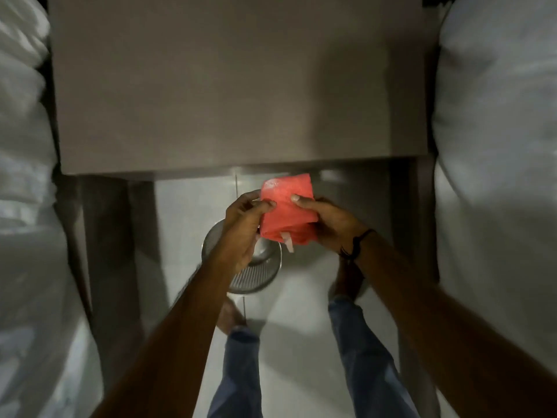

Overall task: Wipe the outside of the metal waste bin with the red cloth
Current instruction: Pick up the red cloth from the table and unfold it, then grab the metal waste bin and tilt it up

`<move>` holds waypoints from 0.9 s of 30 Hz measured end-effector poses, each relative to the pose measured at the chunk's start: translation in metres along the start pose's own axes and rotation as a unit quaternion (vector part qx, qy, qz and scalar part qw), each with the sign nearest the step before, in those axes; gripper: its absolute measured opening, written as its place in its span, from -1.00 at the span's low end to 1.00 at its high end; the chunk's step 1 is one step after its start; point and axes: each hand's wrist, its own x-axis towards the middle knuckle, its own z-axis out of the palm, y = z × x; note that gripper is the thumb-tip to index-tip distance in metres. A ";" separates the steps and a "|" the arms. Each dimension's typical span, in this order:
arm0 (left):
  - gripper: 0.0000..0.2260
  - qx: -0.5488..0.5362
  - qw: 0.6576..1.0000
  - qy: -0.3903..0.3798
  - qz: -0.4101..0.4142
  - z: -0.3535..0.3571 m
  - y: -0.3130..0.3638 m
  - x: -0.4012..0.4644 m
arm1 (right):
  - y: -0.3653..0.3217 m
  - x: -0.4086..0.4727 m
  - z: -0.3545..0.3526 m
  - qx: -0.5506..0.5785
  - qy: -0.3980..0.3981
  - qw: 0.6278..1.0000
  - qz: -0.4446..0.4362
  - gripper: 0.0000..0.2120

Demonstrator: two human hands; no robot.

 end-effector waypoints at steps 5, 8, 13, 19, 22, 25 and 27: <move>-0.88 0.279 0.956 0.068 0.058 -0.011 -0.091 0.010 | 0.060 -0.005 -0.058 0.022 0.162 0.986 0.031 -0.57; -0.70 0.528 0.846 0.006 0.067 -0.026 -0.152 0.017 | 0.090 -0.006 -0.084 0.025 0.206 0.977 0.045 -0.61; -0.71 0.619 0.771 -0.030 0.148 -0.024 -0.198 0.013 | 0.125 -0.010 -0.103 0.031 0.219 0.974 0.042 -0.59; -0.81 0.529 0.841 0.011 0.114 -0.024 -0.154 0.008 | 0.125 -0.019 -0.089 -0.085 0.261 0.962 0.013 -0.62; -0.81 0.369 0.923 0.065 0.082 -0.042 -0.116 -0.003 | 0.123 -0.021 -0.071 -0.047 0.253 0.966 -0.003 -0.73; -0.78 0.183 0.977 0.105 -0.024 -0.065 -0.096 -0.010 | 0.125 -0.018 -0.038 -0.025 0.237 0.970 -0.040 -0.80; -0.71 0.105 0.988 0.096 -0.063 -0.077 -0.092 -0.011 | 0.129 -0.014 -0.014 -0.051 0.236 0.967 -0.083 -0.86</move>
